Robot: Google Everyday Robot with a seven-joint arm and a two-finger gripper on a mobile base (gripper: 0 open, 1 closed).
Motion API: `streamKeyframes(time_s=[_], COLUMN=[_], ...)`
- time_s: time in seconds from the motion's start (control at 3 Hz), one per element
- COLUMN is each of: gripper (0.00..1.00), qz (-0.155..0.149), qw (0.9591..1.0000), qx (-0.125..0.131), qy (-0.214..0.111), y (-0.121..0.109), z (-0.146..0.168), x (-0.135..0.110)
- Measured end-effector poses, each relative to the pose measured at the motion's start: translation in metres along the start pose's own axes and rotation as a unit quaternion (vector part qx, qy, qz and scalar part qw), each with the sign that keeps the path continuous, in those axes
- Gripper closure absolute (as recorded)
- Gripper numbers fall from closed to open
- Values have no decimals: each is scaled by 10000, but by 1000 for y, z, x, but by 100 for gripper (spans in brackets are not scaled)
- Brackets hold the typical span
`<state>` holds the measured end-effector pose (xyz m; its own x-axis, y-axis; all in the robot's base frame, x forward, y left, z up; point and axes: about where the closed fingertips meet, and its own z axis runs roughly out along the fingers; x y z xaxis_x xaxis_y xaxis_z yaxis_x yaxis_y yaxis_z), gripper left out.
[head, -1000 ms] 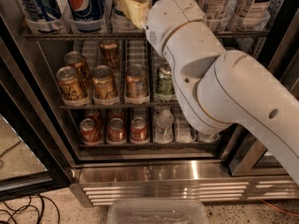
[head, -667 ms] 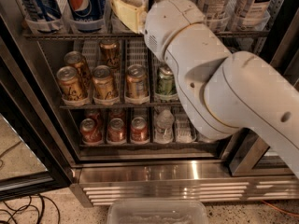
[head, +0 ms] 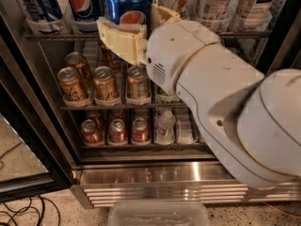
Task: Pick pepsi can from top shelf of fridge
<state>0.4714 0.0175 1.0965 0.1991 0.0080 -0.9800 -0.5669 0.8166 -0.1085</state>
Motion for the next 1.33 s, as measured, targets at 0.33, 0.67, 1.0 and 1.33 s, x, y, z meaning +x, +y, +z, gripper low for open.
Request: streamKeyframes(time_s=[0.33,0.67,1.0,1.33], gripper=[100,100,100,100], qz=[286,286,255,37], qw=[9988,9988,9974,9905], qx=[-113,-115,-447,-1155], qy=[377,378,497,746], y=[12,12,17,26], z=[-42,-42,-40,-35], x=[3,3,2,-18])
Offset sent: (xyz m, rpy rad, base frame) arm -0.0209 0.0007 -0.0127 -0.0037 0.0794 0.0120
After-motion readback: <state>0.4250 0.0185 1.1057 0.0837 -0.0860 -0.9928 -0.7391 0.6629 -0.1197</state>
